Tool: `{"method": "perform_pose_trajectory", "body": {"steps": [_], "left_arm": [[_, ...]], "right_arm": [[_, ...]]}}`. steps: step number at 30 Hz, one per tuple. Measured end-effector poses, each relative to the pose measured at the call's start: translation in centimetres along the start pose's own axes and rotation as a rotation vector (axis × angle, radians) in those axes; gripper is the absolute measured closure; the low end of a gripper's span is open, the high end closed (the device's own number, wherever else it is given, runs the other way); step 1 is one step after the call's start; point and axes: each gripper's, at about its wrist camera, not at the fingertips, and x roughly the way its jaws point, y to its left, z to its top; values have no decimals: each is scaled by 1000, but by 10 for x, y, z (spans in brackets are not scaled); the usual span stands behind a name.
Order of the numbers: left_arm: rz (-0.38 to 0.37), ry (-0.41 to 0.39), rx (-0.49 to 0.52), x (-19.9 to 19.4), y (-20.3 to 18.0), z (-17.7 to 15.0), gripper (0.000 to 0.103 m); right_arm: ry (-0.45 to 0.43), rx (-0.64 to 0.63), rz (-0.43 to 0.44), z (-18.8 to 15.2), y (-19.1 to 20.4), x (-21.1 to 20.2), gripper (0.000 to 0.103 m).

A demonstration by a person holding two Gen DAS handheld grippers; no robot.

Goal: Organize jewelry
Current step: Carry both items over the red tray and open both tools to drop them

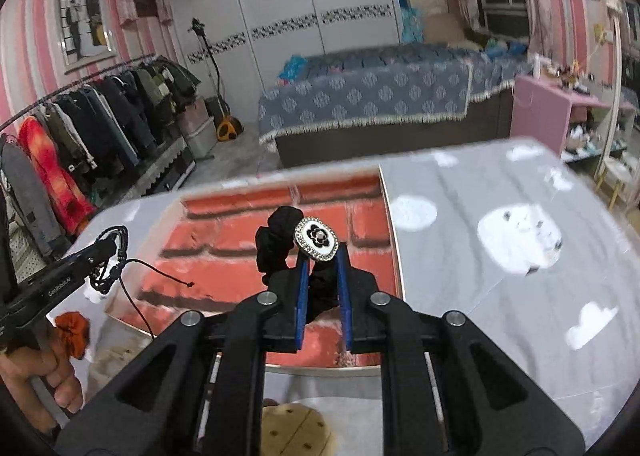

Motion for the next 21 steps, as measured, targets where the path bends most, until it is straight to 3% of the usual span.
{"method": "perform_pose_trajectory", "body": {"steps": [10, 21], "left_arm": [[38, 107, 15, 44, 8, -27, 86], [20, 125, 13, 52, 13, -32, 86]], "right_arm": [[112, -24, -73, -18, -9, 40, 88], [112, -40, -75, -25, -12, 47, 88]]}}
